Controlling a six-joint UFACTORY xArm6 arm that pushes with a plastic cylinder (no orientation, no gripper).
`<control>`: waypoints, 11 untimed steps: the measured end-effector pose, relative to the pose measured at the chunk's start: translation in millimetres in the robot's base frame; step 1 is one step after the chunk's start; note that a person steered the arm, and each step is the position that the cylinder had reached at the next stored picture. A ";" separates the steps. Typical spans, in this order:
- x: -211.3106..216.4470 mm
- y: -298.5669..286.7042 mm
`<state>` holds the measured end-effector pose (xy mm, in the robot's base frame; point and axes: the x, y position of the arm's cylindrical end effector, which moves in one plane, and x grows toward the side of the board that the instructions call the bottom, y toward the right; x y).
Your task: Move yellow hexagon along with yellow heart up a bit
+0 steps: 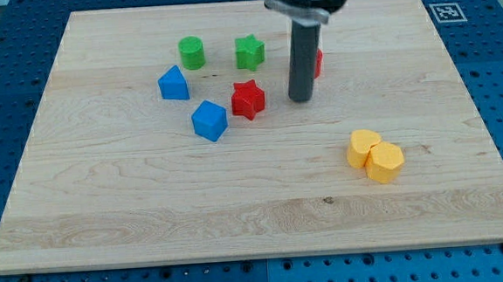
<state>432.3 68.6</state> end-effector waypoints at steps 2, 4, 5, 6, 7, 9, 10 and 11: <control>20.1 72.6; 88.7 154.6; 132.1 139.3; 150.3 116.9; 144.2 116.1; 123.2 113.4; 116.3 97.6; 139.3 64.9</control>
